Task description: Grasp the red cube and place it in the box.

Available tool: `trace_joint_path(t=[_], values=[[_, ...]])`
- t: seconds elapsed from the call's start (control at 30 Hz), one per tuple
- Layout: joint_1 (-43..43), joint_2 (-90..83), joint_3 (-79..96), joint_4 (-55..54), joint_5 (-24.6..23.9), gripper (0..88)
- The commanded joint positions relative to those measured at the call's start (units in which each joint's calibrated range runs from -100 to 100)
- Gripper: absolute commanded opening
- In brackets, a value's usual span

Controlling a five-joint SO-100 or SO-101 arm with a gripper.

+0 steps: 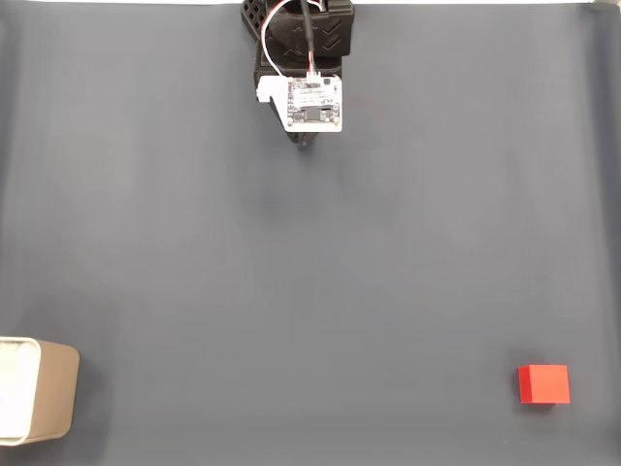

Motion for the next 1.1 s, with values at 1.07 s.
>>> trace_joint_path(t=[1.07], values=[[1.6, 8.67, -9.31, -26.75, -0.24, 0.6]])
